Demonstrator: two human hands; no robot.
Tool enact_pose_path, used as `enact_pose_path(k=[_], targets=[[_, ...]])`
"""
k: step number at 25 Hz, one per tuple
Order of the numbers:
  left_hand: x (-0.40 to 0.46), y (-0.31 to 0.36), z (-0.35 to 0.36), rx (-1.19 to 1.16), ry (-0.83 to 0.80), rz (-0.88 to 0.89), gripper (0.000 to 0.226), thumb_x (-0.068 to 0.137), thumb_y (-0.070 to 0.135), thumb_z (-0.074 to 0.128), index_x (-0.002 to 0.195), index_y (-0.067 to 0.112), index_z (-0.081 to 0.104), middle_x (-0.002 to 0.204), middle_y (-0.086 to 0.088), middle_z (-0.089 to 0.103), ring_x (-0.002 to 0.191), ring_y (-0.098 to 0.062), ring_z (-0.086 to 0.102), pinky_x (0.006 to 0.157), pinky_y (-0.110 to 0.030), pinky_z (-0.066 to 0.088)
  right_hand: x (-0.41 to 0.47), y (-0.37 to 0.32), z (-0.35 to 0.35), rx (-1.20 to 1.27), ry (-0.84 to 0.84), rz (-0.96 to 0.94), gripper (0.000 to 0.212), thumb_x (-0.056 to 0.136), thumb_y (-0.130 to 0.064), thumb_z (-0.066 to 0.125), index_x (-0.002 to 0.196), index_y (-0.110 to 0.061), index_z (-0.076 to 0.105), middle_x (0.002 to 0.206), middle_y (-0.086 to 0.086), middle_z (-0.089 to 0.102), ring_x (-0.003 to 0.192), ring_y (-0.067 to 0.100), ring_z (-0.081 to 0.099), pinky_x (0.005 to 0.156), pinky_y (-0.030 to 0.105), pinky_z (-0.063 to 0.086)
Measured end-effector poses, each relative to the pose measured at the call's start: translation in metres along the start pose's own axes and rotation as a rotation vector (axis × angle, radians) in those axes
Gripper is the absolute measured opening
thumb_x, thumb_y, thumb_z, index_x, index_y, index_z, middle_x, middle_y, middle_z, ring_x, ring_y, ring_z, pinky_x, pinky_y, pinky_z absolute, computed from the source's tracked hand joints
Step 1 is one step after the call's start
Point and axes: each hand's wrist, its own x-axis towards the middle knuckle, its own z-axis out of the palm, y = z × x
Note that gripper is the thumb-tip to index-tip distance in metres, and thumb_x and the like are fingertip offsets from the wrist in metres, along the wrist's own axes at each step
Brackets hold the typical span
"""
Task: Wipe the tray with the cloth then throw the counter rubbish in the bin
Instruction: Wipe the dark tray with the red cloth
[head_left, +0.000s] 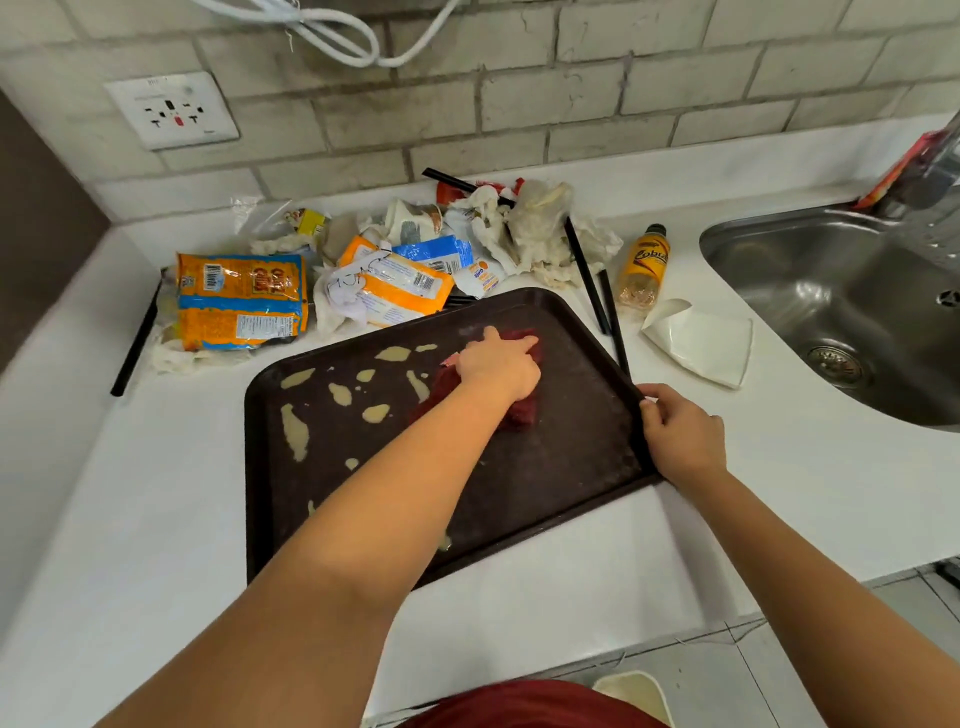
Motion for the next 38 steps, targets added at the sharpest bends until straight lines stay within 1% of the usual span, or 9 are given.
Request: enact_pose_path(k=[3, 6, 9, 13, 18, 25, 28, 32, 38], targets=[[0.012, -0.039, -0.020, -0.012, -0.012, -0.174, 0.052, 0.096, 0.036, 0.032, 0.146, 0.042, 0.018, 0.153, -0.014, 0.016, 0.135, -0.037, 0.032, 0.105, -0.047, 0.033, 0.001, -0.006, 0.001, -0.104, -0.001, 0.007, 0.028, 0.095, -0.023, 0.034, 0.114, -0.022, 0.055, 0.080, 0.010, 0.069, 0.086, 0.032, 0.061, 0.090, 0.040, 0.035], [0.013, -0.063, -0.018, -0.013, -0.008, -0.216, 0.052, 0.096, 0.037, 0.030, 0.146, 0.041, 0.018, 0.153, -0.013, 0.016, 0.134, -0.038, 0.033, 0.104, -0.047, 0.034, 0.003, -0.015, 0.000, -0.191, -0.048, 0.027, 0.022, 0.093, -0.017, 0.036, 0.110, -0.015, 0.050, 0.094, 0.011, 0.067, 0.091, 0.034, 0.060, 0.084, 0.038, 0.037], [0.014, -0.055, -0.016, 0.011, -0.019, -0.161, 0.053, 0.096, 0.035, 0.032, 0.147, 0.036, 0.020, 0.156, -0.011, 0.011, 0.136, -0.036, 0.032, 0.103, -0.044, 0.036, 0.012, -0.027, 0.001, -0.145, -0.099, 0.060, 0.006, 0.090, -0.016, 0.042, 0.094, -0.012, 0.043, 0.098, 0.012, 0.060, 0.091, 0.035, 0.059, 0.072, 0.035, 0.042], [0.011, -0.022, -0.015, 0.050, -0.029, -0.028, 0.055, 0.095, 0.029, 0.034, 0.148, 0.031, 0.021, 0.155, -0.010, 0.012, 0.135, -0.034, 0.033, 0.101, -0.042, 0.039, 0.026, -0.026, -0.002, -0.239, -0.150, -0.036, 0.016, 0.096, -0.026, 0.039, 0.098, -0.011, 0.043, 0.097, 0.015, 0.063, 0.091, 0.036, 0.059, 0.066, 0.034, 0.040], [0.012, 0.025, -0.002, 0.040, -0.020, 0.155, 0.052, 0.095, 0.031, 0.035, 0.146, 0.036, 0.024, 0.154, -0.009, 0.014, 0.129, -0.039, 0.037, 0.100, -0.041, 0.038, 0.027, -0.025, 0.000, -0.236, -0.111, -0.035, 0.012, 0.094, -0.027, 0.040, 0.090, -0.016, 0.040, 0.093, 0.014, 0.064, 0.089, 0.036, 0.059, 0.065, 0.033, 0.039], [0.022, -0.003, -0.011, -0.111, 0.043, -0.145, 0.054, 0.094, 0.033, 0.038, 0.146, 0.032, 0.024, 0.144, -0.015, 0.025, 0.124, -0.037, 0.043, 0.096, -0.042, 0.041, 0.026, -0.023, 0.001, -0.166, -0.058, 0.047, 0.016, 0.094, -0.030, 0.042, 0.097, -0.019, 0.053, 0.096, 0.008, 0.065, 0.091, 0.031, 0.059, 0.066, 0.030, 0.039], [0.011, -0.030, -0.019, -0.084, 0.037, -0.199, 0.051, 0.096, 0.035, 0.036, 0.145, 0.040, 0.024, 0.147, -0.014, 0.024, 0.125, -0.038, 0.043, 0.097, -0.045, 0.040, 0.025, -0.023, 0.001, -0.146, -0.046, 0.075, 0.014, 0.093, -0.029, 0.042, 0.095, -0.020, 0.053, 0.098, 0.008, 0.065, 0.092, 0.031, 0.059, 0.068, 0.030, 0.038], [-0.010, -0.062, -0.013, -0.084, 0.095, -0.263, 0.047, 0.098, 0.033, 0.031, 0.145, 0.039, 0.024, 0.146, -0.014, 0.025, 0.126, -0.039, 0.040, 0.099, -0.047, 0.038, 0.026, -0.023, 0.001, -0.115, -0.058, 0.113, 0.020, 0.094, -0.031, 0.043, 0.106, -0.022, 0.055, 0.106, 0.005, 0.065, 0.098, 0.030, 0.059, 0.073, 0.031, 0.040], [-0.027, -0.071, -0.019, -0.176, 0.154, -0.296, 0.044, 0.097, 0.025, 0.035, 0.141, 0.021, 0.037, 0.140, -0.014, 0.032, 0.119, -0.034, 0.049, 0.090, -0.040, 0.044, 0.024, -0.024, -0.002, -0.093, -0.077, 0.123, 0.023, 0.094, -0.033, 0.044, 0.110, -0.022, 0.056, 0.111, 0.005, 0.065, 0.102, 0.029, 0.059, 0.076, 0.032, 0.042]])
